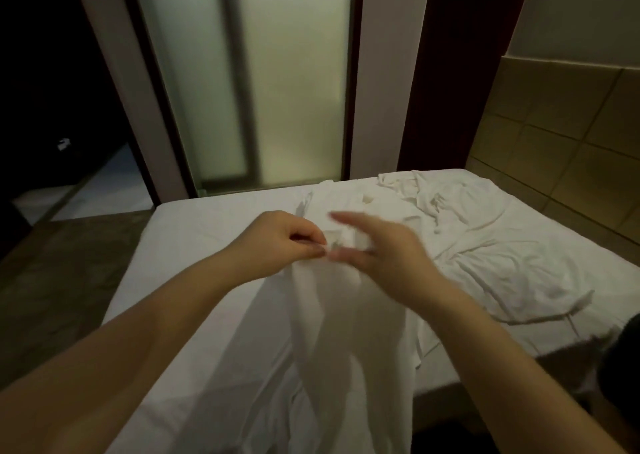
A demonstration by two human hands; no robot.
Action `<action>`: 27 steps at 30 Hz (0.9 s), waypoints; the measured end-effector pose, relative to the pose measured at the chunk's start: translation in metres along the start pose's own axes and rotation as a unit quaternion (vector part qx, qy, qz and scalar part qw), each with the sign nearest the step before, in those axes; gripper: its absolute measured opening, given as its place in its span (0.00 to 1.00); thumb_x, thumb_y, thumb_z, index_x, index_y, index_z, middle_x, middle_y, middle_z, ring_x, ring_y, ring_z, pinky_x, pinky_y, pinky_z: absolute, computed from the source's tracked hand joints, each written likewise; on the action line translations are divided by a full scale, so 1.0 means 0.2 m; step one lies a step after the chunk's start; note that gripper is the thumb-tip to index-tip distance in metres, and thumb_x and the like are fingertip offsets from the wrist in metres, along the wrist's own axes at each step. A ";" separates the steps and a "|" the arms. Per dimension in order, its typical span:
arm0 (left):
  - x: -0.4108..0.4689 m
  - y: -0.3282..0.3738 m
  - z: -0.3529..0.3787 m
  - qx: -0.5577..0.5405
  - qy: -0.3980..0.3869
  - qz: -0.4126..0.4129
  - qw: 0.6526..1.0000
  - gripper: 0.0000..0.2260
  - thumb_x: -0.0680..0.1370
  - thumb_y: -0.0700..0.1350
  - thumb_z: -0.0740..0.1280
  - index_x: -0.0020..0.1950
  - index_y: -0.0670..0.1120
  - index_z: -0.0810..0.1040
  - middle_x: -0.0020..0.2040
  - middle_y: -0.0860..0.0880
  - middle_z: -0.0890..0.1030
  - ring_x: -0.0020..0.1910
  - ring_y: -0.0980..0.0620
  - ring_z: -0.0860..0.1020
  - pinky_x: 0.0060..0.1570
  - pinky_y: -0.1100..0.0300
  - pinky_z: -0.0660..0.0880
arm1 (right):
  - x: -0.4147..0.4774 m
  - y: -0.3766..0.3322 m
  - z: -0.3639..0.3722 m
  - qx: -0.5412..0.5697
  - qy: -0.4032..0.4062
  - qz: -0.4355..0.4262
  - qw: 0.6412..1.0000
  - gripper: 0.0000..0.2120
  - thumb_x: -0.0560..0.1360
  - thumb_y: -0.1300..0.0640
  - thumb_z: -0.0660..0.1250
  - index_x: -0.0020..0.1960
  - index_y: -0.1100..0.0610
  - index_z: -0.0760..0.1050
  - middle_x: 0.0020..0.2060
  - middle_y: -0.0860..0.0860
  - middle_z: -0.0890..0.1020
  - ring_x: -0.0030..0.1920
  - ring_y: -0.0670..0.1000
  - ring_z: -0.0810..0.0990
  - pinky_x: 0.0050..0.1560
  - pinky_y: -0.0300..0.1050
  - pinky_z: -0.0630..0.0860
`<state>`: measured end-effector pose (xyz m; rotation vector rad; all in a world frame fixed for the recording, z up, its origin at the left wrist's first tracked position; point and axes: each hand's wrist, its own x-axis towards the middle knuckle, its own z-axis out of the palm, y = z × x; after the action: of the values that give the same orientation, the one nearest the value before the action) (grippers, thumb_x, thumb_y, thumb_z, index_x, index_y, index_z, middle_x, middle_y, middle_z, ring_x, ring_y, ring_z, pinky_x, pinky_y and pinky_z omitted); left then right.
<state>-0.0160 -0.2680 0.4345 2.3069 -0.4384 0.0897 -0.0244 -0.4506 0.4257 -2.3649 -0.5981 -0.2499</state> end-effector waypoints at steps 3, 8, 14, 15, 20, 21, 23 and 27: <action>0.01 0.00 0.02 0.024 -0.039 0.024 0.999 0.12 0.74 0.38 0.69 0.39 0.56 0.80 0.37 0.61 0.79 0.39 0.61 0.77 0.39 0.76 0.69 | 0.03 -0.03 0.09 0.099 -0.083 0.007 0.992 0.24 0.71 0.48 0.71 0.66 0.45 0.70 0.48 0.38 0.77 0.46 0.37 0.75 0.45 0.25 0.69; 0.02 -0.10 -0.01 -0.017 -0.106 0.069 0.992 0.06 0.77 0.46 0.66 0.42 0.57 0.75 0.38 0.58 0.78 0.38 0.62 0.75 0.40 0.73 0.70 | 0.05 0.03 0.10 -0.015 -0.055 0.002 0.998 0.08 0.71 0.45 0.69 0.40 0.48 0.74 0.30 0.42 0.73 0.32 0.40 0.71 0.34 0.33 0.65; 0.18 -0.18 0.06 -0.065 -0.129 0.107 0.984 0.10 0.79 0.41 0.62 0.47 0.57 0.68 0.43 0.58 0.74 0.39 0.56 0.75 0.42 0.68 0.75 | 0.00 0.01 -0.05 -0.045 0.036 0.044 0.997 0.06 0.72 0.48 0.69 0.41 0.50 0.77 0.34 0.43 0.78 0.36 0.44 0.76 0.39 0.39 0.75; 0.22 -0.19 0.09 -0.080 -0.128 0.116 0.982 0.10 0.79 0.41 0.63 0.47 0.57 0.69 0.44 0.57 0.75 0.40 0.56 0.75 0.44 0.66 0.76 | -0.03 0.02 -0.08 -0.051 0.048 0.055 0.996 0.06 0.72 0.49 0.69 0.41 0.50 0.77 0.34 0.43 0.78 0.36 0.44 0.77 0.40 0.39 0.77; 0.40 -0.18 0.24 -0.094 -0.151 0.197 0.964 0.09 0.77 0.40 0.66 0.47 0.55 0.75 0.44 0.60 0.77 0.43 0.63 0.76 0.48 0.69 0.74 | -0.15 0.08 -0.21 -0.101 0.096 0.120 0.983 0.03 0.71 0.50 0.69 0.40 0.47 0.76 0.34 0.41 0.78 0.36 0.42 0.78 0.40 0.37 0.77; 0.42 -0.17 0.27 -0.090 -0.152 0.216 0.960 0.07 0.77 0.39 0.66 0.48 0.51 0.78 0.43 0.60 0.77 0.43 0.66 0.76 0.47 0.71 0.73 | -0.17 0.09 -0.23 -0.109 0.106 0.127 0.980 0.03 0.71 0.50 0.69 0.39 0.46 0.75 0.33 0.41 0.78 0.35 0.42 0.78 0.39 0.37 0.77; 0.47 -0.16 0.32 -0.081 -0.152 0.245 0.954 0.06 0.76 0.39 0.67 0.51 0.44 0.81 0.42 0.61 0.77 0.43 0.69 0.75 0.47 0.74 0.71 | -0.23 0.11 -0.25 -0.119 0.132 0.134 0.975 0.04 0.71 0.51 0.70 0.39 0.48 0.76 0.32 0.40 0.77 0.34 0.42 0.77 0.37 0.38 0.76; 0.55 -0.16 0.39 -0.075 -0.186 0.280 0.939 0.07 0.75 0.40 0.69 0.51 0.47 0.81 0.42 0.63 0.77 0.43 0.71 0.75 0.45 0.76 0.68 | -0.32 0.14 -0.28 -0.158 0.173 0.152 0.960 0.09 0.71 0.50 0.69 0.40 0.55 0.80 0.31 0.43 0.77 0.33 0.44 0.77 0.34 0.37 0.74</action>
<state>0.0915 -0.3342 0.3801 1.9844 -1.2460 -0.1021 -0.0677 -0.5289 0.4299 -2.5875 -0.0237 -0.6405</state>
